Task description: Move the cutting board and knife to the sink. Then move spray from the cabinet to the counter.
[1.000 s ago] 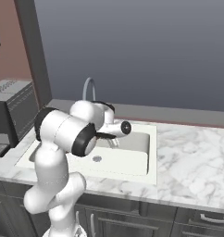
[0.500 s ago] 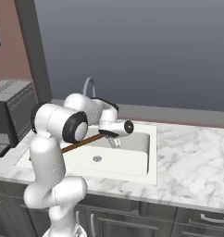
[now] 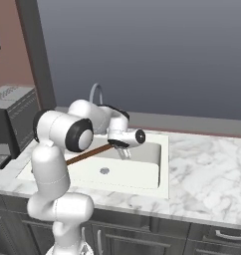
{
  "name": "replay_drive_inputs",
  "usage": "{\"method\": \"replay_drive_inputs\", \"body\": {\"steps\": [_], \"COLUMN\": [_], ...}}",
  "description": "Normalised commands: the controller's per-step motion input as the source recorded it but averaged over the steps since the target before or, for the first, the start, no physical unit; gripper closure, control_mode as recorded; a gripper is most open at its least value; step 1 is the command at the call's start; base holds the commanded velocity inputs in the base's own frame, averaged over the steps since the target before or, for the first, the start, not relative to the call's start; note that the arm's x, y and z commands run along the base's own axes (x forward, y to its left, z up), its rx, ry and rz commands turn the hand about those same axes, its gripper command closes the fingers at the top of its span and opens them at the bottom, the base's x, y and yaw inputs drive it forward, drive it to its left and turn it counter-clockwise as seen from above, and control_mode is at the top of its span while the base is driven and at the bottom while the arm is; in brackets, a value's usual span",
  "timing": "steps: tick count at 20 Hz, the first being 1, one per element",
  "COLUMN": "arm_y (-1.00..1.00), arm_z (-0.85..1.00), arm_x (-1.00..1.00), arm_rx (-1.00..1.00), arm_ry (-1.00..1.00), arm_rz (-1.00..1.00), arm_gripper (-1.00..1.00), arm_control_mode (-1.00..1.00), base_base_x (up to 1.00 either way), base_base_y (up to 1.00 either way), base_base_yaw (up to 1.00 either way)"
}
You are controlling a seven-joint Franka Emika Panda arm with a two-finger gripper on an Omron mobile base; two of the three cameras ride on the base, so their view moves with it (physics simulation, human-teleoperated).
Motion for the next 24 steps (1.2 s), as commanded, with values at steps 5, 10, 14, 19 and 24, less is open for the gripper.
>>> {"method": "replay_drive_inputs", "body": {"steps": [5,10,14,19,24], "arm_y": [0.0,0.0,0.0,0.0,0.0], "arm_z": [0.0,0.0,0.0,0.0,0.05], "arm_x": [0.0,0.0,0.0,0.0,0.0], "arm_rx": [0.0,0.0,0.0,0.0,-0.01], "arm_ry": [0.0,0.0,0.0,0.0,0.04], "arm_rz": [0.0,0.0,0.0,0.0,-0.01], "arm_gripper": [1.0,1.0,-1.0,-1.0,-1.0], "arm_control_mode": [-1.0,-1.0,-1.0,-1.0,-1.0], "base_base_x": [0.0,0.0,0.0,0.0,0.0], "base_base_y": [0.0,0.0,0.0,0.0,0.0], "base_base_yaw": [0.0,0.0,0.0,0.0,0.0]}}
